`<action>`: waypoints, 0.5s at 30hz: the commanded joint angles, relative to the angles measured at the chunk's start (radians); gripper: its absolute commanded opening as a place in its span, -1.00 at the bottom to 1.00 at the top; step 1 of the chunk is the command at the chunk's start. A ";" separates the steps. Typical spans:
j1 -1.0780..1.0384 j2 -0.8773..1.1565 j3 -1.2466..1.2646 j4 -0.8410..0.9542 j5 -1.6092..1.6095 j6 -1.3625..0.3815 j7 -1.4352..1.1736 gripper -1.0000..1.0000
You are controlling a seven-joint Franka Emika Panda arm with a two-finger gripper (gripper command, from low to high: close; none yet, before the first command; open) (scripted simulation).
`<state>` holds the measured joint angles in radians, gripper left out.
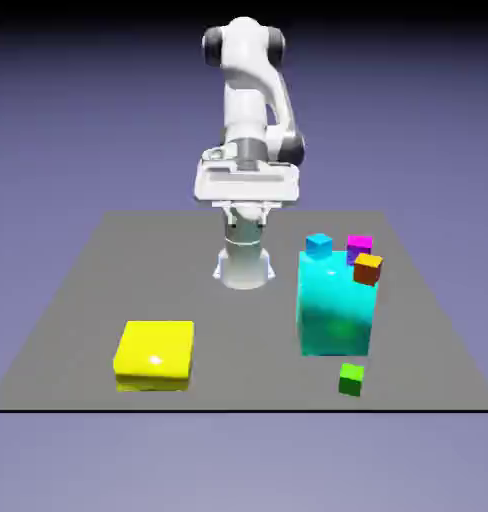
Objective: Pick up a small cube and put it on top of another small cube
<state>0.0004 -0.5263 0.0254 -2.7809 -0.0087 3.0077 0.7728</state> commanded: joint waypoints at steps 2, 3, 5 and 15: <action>-0.019 0.073 0.042 0.048 -0.014 -0.049 0.053 0.00; -0.029 0.109 0.063 0.072 -0.022 -0.073 0.079 0.00; -0.048 0.181 0.106 0.120 -0.036 -0.121 0.132 0.00; -0.144 0.544 0.316 0.361 -0.108 -0.364 0.395 0.00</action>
<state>-0.1411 0.0173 0.3419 -2.4196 -0.1170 2.6434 1.1678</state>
